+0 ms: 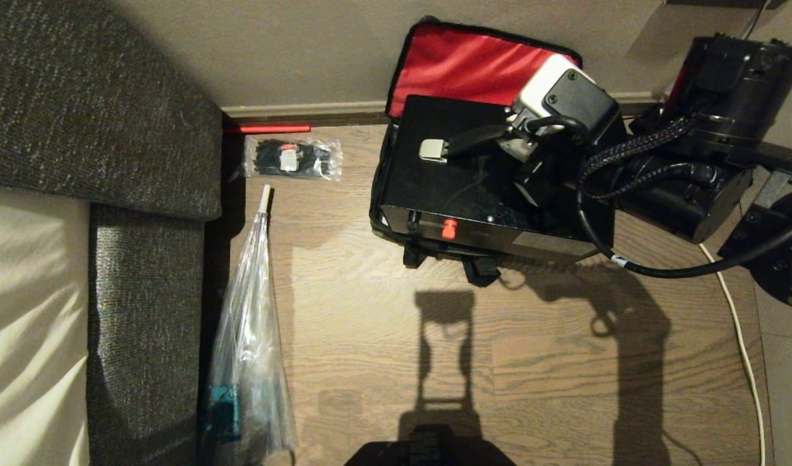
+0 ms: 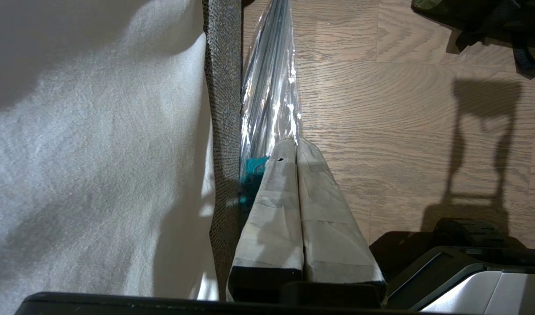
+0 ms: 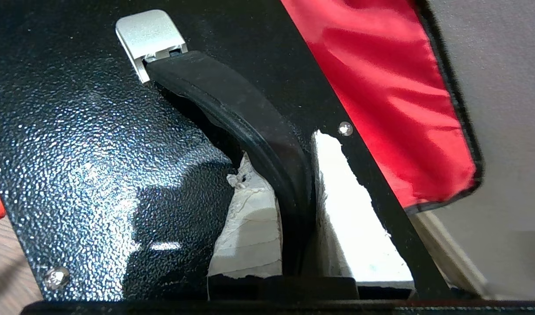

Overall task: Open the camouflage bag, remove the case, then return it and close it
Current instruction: Place the black box back

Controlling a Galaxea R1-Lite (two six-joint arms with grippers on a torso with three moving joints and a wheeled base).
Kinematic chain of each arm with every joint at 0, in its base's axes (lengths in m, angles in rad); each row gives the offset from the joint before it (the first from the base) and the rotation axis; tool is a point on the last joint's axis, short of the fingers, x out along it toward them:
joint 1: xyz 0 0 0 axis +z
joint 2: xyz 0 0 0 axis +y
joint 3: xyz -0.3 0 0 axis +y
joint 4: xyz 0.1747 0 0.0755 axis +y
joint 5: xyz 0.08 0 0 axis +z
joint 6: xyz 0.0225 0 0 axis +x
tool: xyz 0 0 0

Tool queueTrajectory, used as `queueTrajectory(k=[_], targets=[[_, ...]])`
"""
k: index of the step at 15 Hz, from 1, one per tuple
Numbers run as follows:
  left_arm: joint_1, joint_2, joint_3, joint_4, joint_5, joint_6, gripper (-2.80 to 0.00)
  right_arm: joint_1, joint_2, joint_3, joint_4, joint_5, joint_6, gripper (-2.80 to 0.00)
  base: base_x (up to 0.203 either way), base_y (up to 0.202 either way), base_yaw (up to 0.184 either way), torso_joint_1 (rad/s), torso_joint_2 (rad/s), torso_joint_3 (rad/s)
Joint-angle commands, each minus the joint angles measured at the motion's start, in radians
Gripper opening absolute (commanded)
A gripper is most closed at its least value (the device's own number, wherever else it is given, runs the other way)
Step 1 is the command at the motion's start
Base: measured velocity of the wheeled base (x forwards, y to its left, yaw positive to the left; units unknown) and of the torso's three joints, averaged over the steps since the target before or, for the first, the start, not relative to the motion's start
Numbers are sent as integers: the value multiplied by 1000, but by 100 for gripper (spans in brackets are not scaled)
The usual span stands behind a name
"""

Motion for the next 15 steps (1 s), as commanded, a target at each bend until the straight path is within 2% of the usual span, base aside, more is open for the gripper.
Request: queueTrajectory(k=[1,3,5,8,15], targets=[[1,0,0,0,1,0,-280,1,8,-17,25,5,12,-280,0,0,0,0,0,0],[1,0,0,0,1,0,-280,1,8,-46,55,11,17,-280,0,0,0,0,0,0],[1,0,0,0,1,0,-280,-2,7,-60,72,52,25,-280,0,0,0,0,0,0],[1,0,0,0,1,0,-280,-14,10,-65,79,89,68,-280,0,0,0,0,0,0],[1,0,0,0,1,0,-280,-86,55,-113,85,236,133,-280,0,0,0,0,0,0]])
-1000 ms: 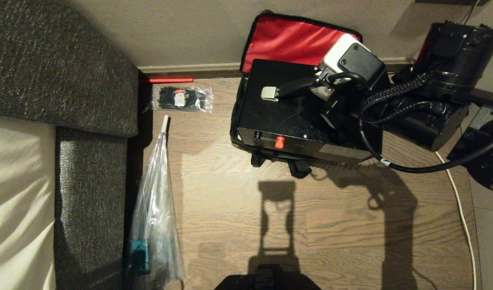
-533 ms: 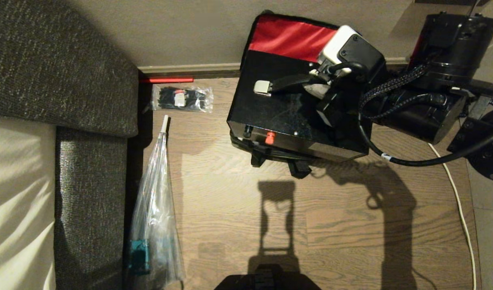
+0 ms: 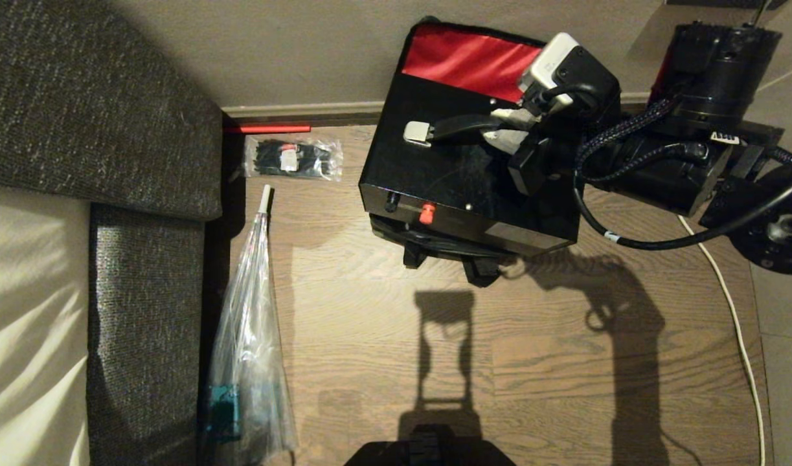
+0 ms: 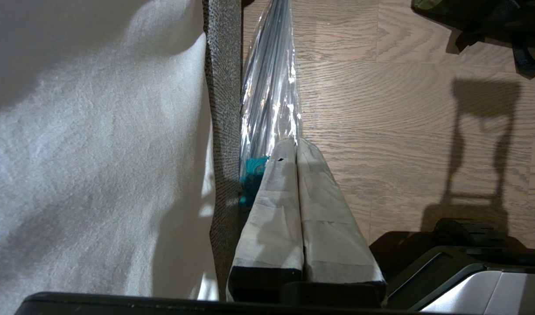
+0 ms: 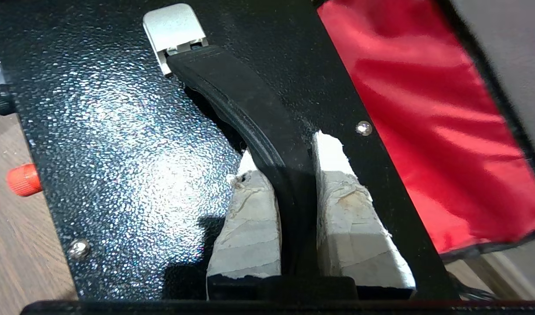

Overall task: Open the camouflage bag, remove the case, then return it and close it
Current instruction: Place the black box back

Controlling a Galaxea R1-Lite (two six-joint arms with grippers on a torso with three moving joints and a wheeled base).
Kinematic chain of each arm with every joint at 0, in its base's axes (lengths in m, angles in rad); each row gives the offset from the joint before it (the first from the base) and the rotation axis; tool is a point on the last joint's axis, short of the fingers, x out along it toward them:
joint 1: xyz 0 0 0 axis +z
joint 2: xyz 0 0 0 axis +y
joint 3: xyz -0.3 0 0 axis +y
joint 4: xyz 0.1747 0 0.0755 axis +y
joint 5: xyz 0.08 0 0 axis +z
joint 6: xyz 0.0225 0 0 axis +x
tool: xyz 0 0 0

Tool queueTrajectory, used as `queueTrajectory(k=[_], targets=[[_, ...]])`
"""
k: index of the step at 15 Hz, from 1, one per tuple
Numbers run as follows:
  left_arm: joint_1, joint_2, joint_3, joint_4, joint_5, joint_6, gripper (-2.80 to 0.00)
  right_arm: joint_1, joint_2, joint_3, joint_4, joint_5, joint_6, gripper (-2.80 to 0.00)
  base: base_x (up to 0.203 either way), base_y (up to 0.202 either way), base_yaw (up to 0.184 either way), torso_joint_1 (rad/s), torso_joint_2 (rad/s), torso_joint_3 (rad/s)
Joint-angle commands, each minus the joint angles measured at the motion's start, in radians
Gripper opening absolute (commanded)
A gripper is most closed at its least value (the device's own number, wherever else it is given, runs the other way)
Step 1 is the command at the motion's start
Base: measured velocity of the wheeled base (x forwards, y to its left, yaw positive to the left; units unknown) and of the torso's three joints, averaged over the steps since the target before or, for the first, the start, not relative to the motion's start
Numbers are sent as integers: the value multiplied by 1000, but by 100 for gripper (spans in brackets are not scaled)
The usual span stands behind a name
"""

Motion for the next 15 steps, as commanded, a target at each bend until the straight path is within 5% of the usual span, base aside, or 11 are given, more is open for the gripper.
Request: queueTrajectory(k=[1,15], targets=[[1,0,0,0,0,0,-280,-25,10,-6,7,36,5,-280,0,0,0,0,0,0],[1,-2,0,0,0,0,-280,-74,47,-129,125,129,135,-280,0,0,0,0,0,0]])
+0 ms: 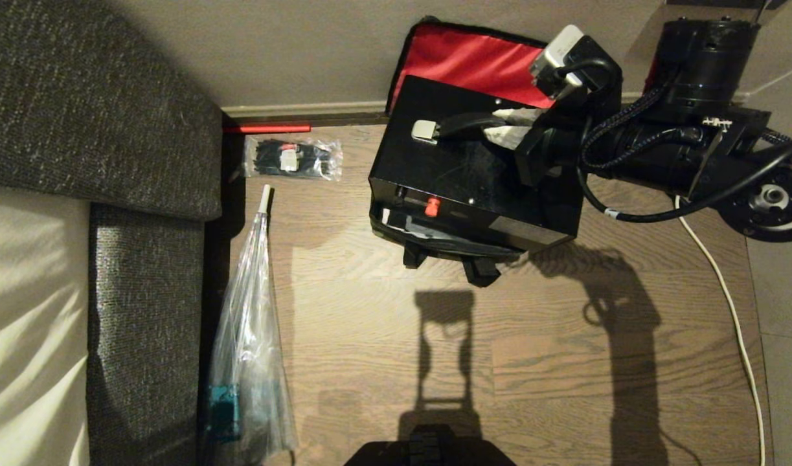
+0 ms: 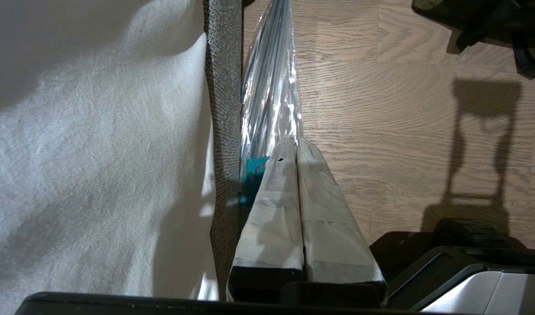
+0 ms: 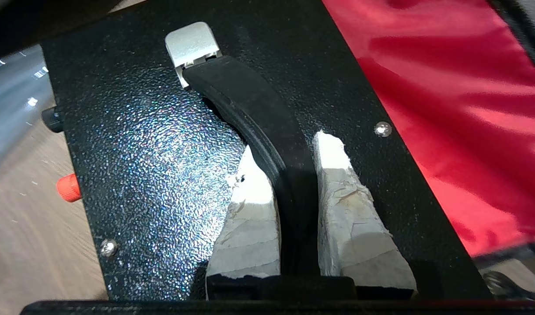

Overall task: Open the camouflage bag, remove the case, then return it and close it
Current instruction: Place the black box back

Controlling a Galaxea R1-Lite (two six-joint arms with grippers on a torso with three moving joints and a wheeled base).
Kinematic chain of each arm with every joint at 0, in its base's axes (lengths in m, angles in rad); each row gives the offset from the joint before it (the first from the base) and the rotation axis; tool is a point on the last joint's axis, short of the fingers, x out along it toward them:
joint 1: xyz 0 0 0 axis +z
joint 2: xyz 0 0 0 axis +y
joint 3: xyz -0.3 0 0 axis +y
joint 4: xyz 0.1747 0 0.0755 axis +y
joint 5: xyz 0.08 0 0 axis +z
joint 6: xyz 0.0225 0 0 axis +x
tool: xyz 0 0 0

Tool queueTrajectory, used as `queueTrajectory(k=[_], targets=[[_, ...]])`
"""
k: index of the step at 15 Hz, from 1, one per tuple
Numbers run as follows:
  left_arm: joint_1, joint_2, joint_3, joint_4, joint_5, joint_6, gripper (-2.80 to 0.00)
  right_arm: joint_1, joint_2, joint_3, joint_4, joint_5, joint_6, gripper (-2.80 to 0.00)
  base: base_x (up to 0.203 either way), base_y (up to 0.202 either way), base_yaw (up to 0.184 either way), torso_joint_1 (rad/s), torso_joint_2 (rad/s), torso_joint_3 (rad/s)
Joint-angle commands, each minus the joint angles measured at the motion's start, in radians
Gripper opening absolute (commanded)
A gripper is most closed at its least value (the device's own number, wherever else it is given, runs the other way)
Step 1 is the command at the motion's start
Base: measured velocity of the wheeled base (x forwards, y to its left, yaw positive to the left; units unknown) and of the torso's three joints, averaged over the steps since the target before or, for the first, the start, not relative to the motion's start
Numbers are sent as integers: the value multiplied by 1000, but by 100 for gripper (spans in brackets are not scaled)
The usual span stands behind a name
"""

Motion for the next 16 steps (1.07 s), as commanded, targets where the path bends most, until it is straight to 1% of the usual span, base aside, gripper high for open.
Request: queueTrajectory(k=[1,3,6,8,9,15,16], targets=[[0,-2,0,0,0,0,-280,-4,9,-57,54,6,8,-280,0,0,0,0,0,0],[0,-1,0,0,0,0,-280,-4,8,-83,90,9,33,-280,0,0,0,0,0,0],[0,-1,0,0,0,0,-280,-6,21,-71,84,18,42,-280,0,0,0,0,0,0],[0,-2,0,0,0,0,-280,-6,28,-73,88,20,81,-280,0,0,0,0,0,0],[0,-2,0,0,0,0,-280,-6,32,-73,89,21,88,-280,0,0,0,0,0,0],[0,0,0,0,0,0,-280,-26,36,-62,80,63,88,-280,0,0,0,0,0,0],[0,-1,0,0,0,0,-280,-32,36,-63,81,82,88,-280,0,0,0,0,0,0]])
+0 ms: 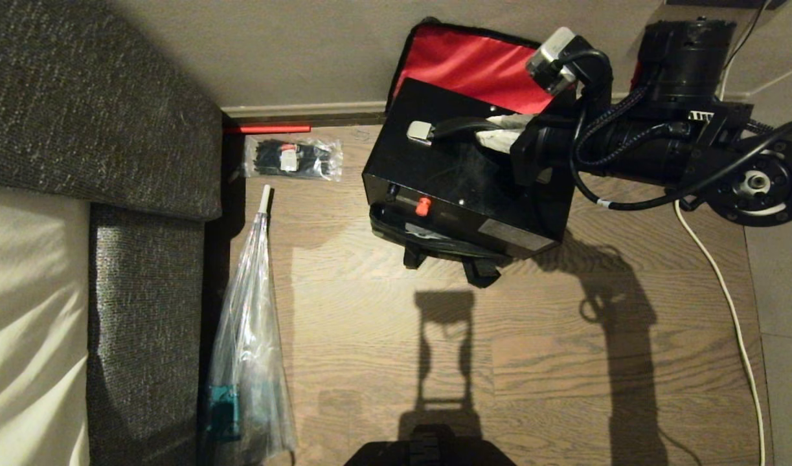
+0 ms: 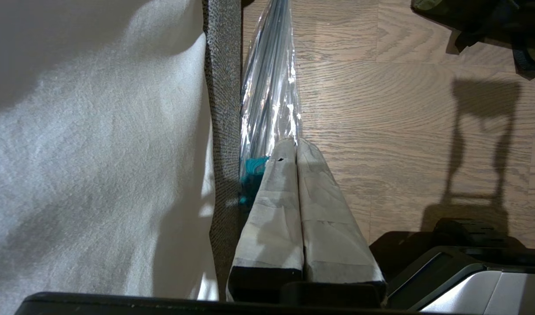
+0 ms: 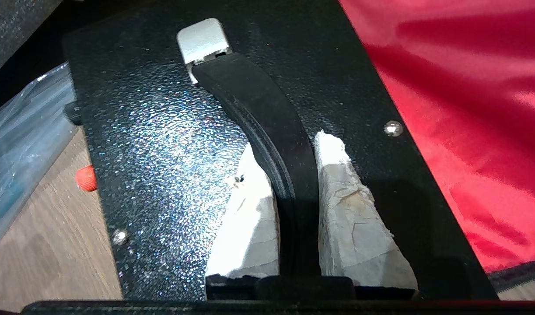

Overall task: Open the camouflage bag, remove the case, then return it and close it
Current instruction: Place the black box back

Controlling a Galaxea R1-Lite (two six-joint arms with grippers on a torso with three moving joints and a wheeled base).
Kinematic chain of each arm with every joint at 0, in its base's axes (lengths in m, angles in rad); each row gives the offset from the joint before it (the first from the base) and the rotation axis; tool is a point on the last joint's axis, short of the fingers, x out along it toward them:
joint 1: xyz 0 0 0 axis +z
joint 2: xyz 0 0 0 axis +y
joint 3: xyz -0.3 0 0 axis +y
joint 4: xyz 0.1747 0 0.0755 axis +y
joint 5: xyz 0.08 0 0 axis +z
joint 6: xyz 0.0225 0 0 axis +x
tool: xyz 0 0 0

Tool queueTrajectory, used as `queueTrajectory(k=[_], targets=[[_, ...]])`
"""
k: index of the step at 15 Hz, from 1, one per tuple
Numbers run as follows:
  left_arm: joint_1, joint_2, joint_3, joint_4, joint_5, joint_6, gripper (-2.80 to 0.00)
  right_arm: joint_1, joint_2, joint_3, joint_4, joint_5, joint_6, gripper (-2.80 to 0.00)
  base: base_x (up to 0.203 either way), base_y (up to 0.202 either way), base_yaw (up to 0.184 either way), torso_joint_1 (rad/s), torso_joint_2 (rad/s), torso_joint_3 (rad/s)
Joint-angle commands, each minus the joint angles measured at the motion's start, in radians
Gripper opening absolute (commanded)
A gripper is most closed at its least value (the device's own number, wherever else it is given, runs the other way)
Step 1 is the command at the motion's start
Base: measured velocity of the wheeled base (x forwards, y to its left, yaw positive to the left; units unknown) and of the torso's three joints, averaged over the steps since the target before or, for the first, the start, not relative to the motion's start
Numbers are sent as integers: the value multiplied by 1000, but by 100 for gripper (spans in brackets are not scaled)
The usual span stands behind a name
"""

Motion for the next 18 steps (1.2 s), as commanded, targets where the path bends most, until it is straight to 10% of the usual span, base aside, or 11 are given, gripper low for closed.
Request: queueTrajectory(k=[1,18], targets=[[0,-1,0,0,0,0,-280,-11,-2,0,-3,24,-9,-280,0,0,0,0,0,0],[0,-2,0,0,0,0,-280,-42,35,46,-12,63,-25,-280,0,0,0,0,0,0]])
